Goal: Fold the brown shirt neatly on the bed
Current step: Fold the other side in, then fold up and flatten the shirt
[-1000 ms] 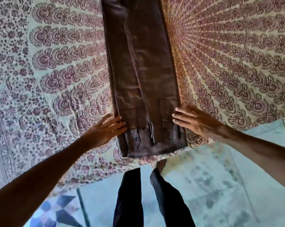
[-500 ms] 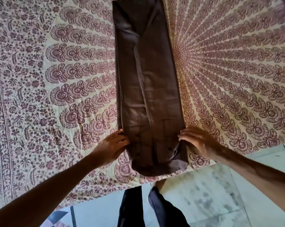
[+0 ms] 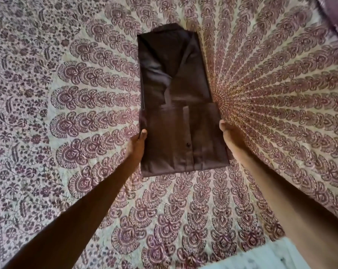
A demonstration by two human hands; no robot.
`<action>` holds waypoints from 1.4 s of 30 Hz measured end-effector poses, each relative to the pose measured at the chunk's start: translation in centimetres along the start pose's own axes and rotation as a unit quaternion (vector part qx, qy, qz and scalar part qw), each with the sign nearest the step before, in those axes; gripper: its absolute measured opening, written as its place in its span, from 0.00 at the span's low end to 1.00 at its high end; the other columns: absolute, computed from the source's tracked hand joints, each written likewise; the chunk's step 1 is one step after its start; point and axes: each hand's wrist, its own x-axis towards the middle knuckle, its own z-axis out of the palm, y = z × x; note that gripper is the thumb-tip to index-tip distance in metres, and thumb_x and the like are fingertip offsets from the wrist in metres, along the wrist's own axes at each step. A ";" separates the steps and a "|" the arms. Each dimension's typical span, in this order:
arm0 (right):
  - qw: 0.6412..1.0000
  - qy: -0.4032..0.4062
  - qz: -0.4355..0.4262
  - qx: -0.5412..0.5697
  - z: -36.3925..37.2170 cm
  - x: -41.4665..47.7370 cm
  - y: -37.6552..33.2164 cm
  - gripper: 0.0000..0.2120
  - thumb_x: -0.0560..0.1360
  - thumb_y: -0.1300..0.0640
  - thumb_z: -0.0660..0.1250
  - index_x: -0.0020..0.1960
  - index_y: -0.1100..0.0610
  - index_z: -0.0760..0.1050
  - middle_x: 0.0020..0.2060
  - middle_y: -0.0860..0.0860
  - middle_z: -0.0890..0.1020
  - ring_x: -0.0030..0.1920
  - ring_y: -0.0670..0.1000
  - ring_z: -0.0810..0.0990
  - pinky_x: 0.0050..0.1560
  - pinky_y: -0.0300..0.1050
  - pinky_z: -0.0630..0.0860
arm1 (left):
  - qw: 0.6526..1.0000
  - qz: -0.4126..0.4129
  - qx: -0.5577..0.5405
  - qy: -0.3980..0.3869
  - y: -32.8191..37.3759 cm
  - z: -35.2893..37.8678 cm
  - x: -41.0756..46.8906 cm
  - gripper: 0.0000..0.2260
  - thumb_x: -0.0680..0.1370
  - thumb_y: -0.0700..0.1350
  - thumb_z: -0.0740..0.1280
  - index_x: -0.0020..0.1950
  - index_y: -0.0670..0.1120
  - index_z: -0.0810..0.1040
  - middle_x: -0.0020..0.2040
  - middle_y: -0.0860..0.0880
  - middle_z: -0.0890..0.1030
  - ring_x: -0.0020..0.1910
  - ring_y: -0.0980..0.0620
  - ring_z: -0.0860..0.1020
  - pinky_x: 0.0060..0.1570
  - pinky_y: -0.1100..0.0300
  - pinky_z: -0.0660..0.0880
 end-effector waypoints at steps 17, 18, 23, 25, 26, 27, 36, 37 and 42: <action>0.979 0.083 -0.176 -0.063 1.5 3.9 -2.7 0.21 0.74 0.46 0.61 0.34 0.64 0.70 0.27 0.53 0.72 0.29 0.51 0.67 0.31 0.44 0.55 | 0.994 -0.067 -0.075 0.033 1.7 -0.5 5.2 0.14 0.78 0.53 0.66 0.38 0.45 0.78 0.43 0.44 0.79 0.43 0.49 0.75 0.47 0.51 0.74; 0.977 0.082 -0.181 -0.072 1.5 4.2 -2.9 0.19 0.75 0.47 0.63 0.32 0.60 0.68 0.25 0.50 0.69 0.28 0.50 0.65 0.31 0.43 0.55 | 0.991 -0.084 -0.098 0.020 1.8 -0.7 5.3 0.13 0.77 0.53 0.66 0.39 0.45 0.79 0.46 0.44 0.80 0.45 0.48 0.76 0.51 0.48 0.75; 0.959 0.090 -0.200 -0.181 1.1 4.8 -2.6 0.14 0.78 0.50 0.65 0.36 0.54 0.69 0.29 0.50 0.76 0.32 0.56 0.74 0.33 0.46 0.61 | 0.965 0.092 0.233 0.075 2.9 -1.3 5.2 0.17 0.81 0.54 0.59 0.47 0.41 0.77 0.42 0.40 0.79 0.42 0.41 0.77 0.43 0.48 0.74; 0.929 0.113 -0.256 -0.244 0.4 4.5 -2.6 0.08 0.79 0.52 0.63 0.53 0.55 0.75 0.44 0.53 0.82 0.43 0.55 0.80 0.40 0.47 0.74 | 0.928 0.237 0.268 0.104 3.2 -1.9 4.8 0.12 0.81 0.49 0.60 0.55 0.41 0.73 0.45 0.44 0.78 0.41 0.44 0.76 0.38 0.52 0.73; 0.904 0.116 -0.302 -0.279 -0.1 4.5 -2.4 0.10 0.79 0.56 0.63 0.59 0.56 0.73 0.50 0.54 0.81 0.48 0.54 0.80 0.45 0.48 0.76 | 0.899 0.300 0.299 0.113 3.1 -2.4 4.8 0.10 0.81 0.46 0.60 0.58 0.42 0.71 0.49 0.43 0.77 0.44 0.44 0.75 0.41 0.51 0.73; 0.875 0.107 -0.353 -0.313 -0.8 4.6 -2.0 0.13 0.77 0.61 0.65 0.61 0.56 0.72 0.53 0.54 0.79 0.50 0.55 0.78 0.48 0.49 0.76 | 0.859 0.359 0.349 0.108 2.4 -3.0 5.2 0.09 0.81 0.42 0.59 0.60 0.42 0.69 0.52 0.42 0.75 0.47 0.43 0.74 0.46 0.49 0.72; 0.577 -0.128 -0.602 -0.538 -4.6 7.4 -0.4 0.28 0.71 0.70 0.59 0.70 0.58 0.71 0.68 0.56 0.74 0.69 0.58 0.71 0.72 0.56 0.64 | 0.511 0.620 0.577 -0.145 1.1 -6.8 8.5 0.28 0.69 0.34 0.64 0.70 0.43 0.68 0.65 0.44 0.77 0.77 0.47 0.56 0.75 0.49 0.49; 0.568 -0.142 -0.608 -0.535 -4.8 8.0 -0.6 0.28 0.72 0.71 0.58 0.70 0.58 0.71 0.68 0.56 0.74 0.69 0.58 0.71 0.71 0.56 0.66 | 0.492 0.627 0.583 -0.155 1.6 -6.9 8.9 0.27 0.70 0.35 0.65 0.70 0.43 0.68 0.65 0.44 0.77 0.76 0.46 0.61 0.75 0.48 0.49; 0.543 -0.147 -0.660 -0.498 -5.0 9.7 -1.2 0.21 0.76 0.70 0.55 0.64 0.59 0.77 0.64 0.54 0.79 0.65 0.56 0.77 0.69 0.55 0.67 | 0.449 0.668 0.562 -0.190 2.6 -6.8 10.5 0.17 0.81 0.42 0.54 0.67 0.44 0.75 0.63 0.46 0.79 0.66 0.44 0.74 0.72 0.43 0.59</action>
